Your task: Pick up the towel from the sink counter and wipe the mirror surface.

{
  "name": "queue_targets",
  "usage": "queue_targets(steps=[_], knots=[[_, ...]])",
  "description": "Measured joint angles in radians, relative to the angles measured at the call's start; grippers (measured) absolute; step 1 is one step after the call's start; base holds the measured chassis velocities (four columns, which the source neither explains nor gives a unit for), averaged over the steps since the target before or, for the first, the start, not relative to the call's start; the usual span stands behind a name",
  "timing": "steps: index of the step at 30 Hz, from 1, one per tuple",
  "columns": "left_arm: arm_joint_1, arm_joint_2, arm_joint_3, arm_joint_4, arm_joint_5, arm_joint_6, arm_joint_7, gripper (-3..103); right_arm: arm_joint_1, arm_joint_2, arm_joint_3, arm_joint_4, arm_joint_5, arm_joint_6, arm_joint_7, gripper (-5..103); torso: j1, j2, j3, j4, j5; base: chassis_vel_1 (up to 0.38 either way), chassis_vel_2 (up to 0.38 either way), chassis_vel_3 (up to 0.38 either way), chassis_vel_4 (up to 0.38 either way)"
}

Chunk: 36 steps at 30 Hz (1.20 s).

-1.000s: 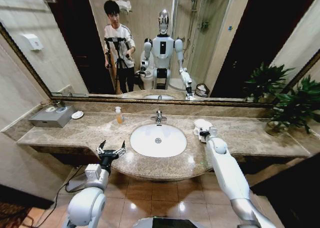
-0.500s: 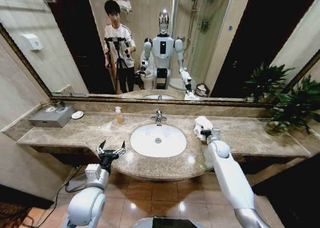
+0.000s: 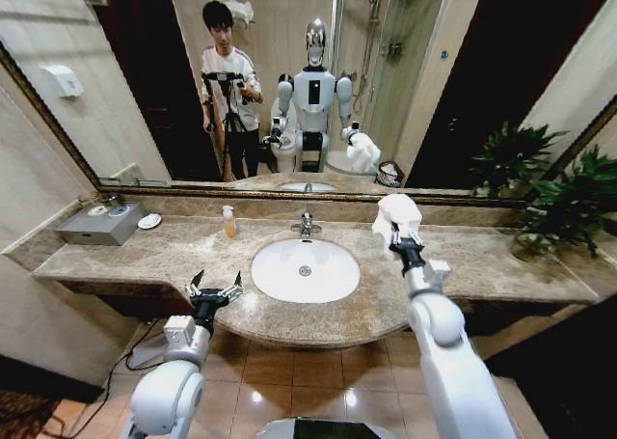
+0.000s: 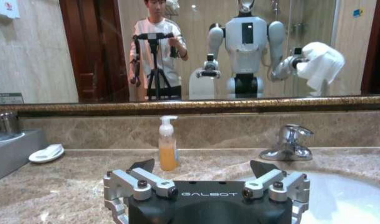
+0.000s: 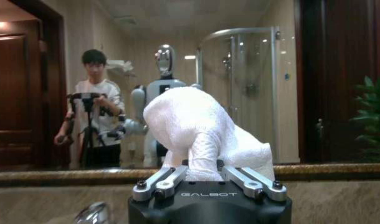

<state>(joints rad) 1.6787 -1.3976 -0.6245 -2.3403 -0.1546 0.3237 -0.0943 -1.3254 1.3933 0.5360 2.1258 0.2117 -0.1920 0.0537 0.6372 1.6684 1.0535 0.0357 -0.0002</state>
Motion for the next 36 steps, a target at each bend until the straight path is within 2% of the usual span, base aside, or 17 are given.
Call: queue_targets(steps=[8, 36], knots=[[0.0, 0.0, 0.0, 0.0, 0.0, 0.0, 0.0, 100, -0.04, 0.007, -0.008, 0.009, -0.019, 0.035, -0.016, 12, 0.0, 0.0, 0.0, 0.0001, 0.0, 0.0, 0.0, 0.0, 0.0], [0.0, 0.0, 0.0, 0.0, 0.0, 0.0, 0.0, 100, -0.004, 0.004, -0.033, -0.01, -0.033, 0.017, -0.021, 12, 0.0, 0.0, 0.0, 0.0002, 0.0001, -0.058, 0.064, 0.06, -0.07]])
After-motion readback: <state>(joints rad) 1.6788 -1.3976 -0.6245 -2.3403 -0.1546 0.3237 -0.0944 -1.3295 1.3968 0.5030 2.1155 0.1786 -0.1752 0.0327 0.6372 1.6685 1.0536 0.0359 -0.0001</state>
